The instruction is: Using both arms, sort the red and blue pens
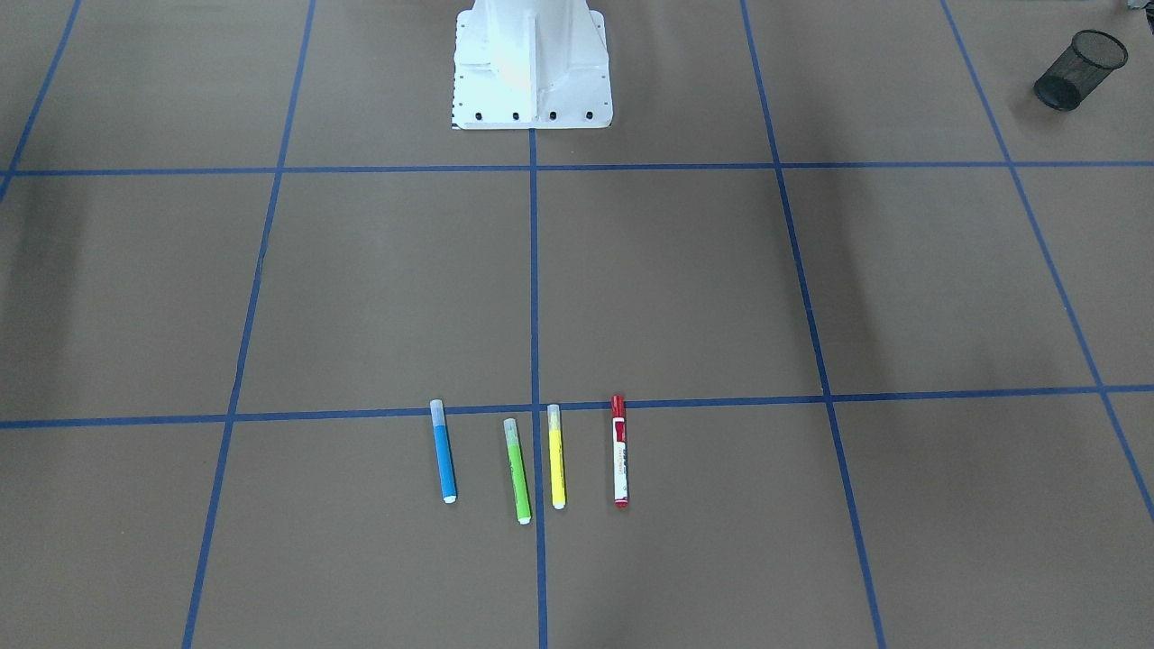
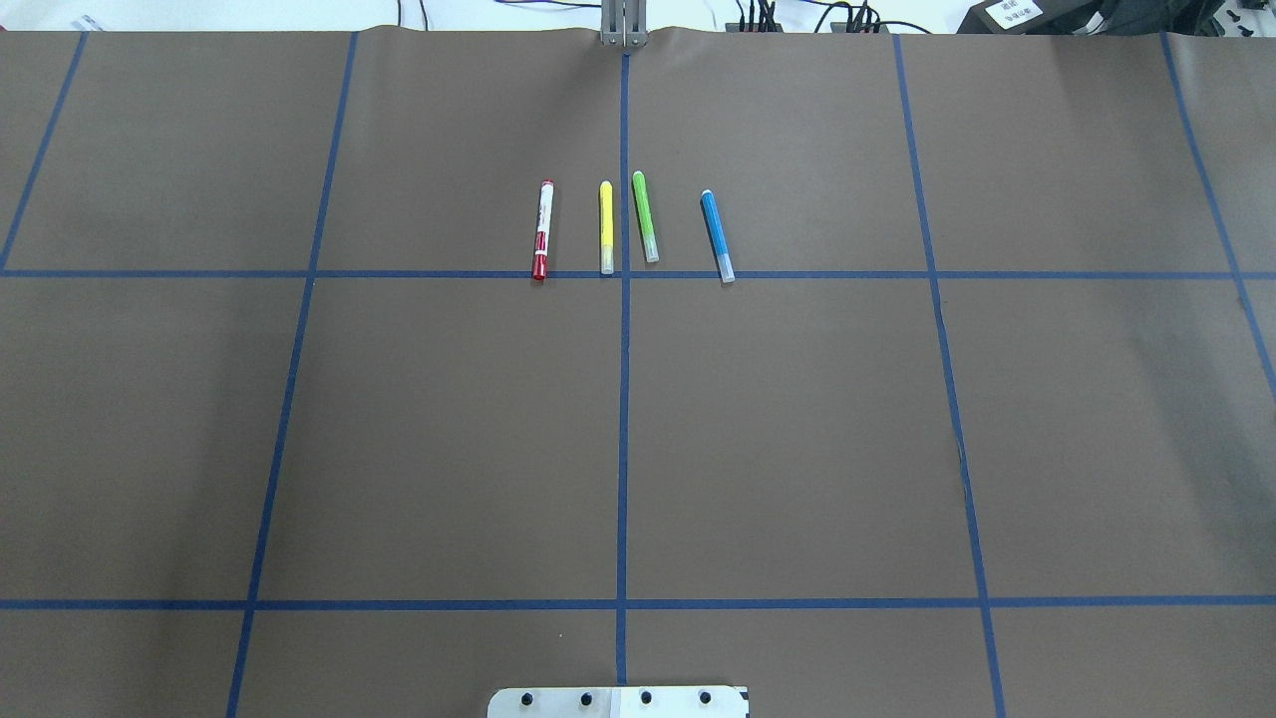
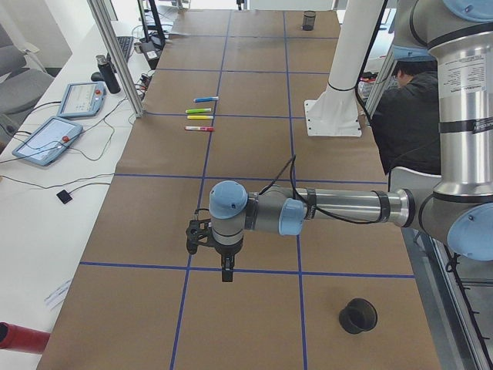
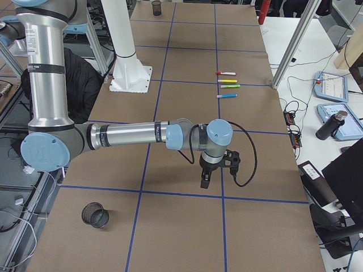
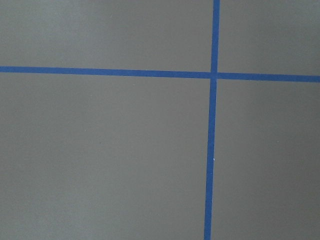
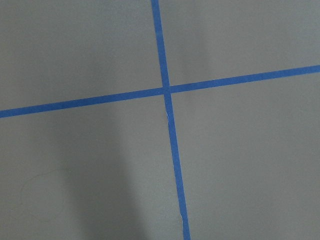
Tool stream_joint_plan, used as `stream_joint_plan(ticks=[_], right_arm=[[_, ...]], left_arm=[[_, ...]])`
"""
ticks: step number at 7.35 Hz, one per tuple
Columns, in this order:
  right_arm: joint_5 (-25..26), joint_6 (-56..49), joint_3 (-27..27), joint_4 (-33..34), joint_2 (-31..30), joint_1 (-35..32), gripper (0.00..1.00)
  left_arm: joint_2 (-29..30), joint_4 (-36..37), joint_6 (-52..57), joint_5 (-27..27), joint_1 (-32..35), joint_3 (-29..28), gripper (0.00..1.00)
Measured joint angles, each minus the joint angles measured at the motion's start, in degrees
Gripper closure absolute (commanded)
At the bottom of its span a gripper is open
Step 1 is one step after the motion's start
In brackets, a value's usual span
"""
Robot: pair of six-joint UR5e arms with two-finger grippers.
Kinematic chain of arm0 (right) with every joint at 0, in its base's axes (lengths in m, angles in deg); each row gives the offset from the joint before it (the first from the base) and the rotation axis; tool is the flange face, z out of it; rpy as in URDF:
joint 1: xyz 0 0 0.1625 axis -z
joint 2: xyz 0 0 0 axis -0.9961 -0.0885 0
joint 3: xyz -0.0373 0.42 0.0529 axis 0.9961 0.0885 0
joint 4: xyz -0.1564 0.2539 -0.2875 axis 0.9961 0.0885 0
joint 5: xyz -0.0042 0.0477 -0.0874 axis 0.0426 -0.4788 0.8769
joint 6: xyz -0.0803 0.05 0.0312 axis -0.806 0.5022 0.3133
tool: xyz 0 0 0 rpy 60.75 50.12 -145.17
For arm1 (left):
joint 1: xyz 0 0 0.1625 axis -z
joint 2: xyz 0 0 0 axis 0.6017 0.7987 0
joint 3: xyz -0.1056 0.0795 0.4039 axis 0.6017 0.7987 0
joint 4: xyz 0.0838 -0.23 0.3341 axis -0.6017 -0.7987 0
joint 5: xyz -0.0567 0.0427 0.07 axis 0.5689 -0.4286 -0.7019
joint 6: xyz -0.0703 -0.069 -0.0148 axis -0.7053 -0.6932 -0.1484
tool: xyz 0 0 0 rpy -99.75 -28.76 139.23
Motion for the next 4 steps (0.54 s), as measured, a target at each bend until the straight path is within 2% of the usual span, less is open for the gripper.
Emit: stream_joint_plan(ticks=[2, 4], right_arm=[[0.0, 0.2, -0.6, 0.0, 1.8, 0.2, 0.00], [0.0, 0.6, -0.5, 0.3, 5.6, 1.8, 0.00]], left_arm=[[0.9, 0.0, -0.4, 0.1, -0.4, 1.4, 0.00], [4.8, 0.4, -0.7, 0.2, -3.8, 1.2, 0.00]])
